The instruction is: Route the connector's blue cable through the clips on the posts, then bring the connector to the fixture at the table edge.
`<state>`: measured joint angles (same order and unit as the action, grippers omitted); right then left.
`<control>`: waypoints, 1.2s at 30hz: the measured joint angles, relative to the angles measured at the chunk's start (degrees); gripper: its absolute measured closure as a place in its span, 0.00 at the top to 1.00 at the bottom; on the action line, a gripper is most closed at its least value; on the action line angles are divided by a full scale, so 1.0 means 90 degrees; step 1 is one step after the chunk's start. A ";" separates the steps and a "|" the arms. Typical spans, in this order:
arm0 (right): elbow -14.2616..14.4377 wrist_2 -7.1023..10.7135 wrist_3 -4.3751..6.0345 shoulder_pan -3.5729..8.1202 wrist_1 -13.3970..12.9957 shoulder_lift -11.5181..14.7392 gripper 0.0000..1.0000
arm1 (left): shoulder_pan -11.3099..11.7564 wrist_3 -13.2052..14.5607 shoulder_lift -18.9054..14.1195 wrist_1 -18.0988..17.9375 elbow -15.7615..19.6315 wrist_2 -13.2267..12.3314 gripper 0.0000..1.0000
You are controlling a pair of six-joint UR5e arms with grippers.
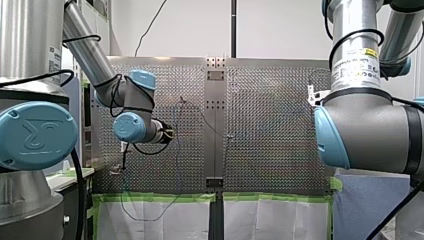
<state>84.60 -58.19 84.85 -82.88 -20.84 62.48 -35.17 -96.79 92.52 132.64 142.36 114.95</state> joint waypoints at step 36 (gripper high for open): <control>0.0015 0.0000 0.0022 -0.0083 -0.0166 -0.0119 0.00 | 0.0075 0.0003 0.0016 -0.0016 0.0000 -0.0004 1.00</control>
<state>84.74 -58.19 85.05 -83.62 -22.33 61.41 -34.50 -96.76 92.67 132.49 142.36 114.91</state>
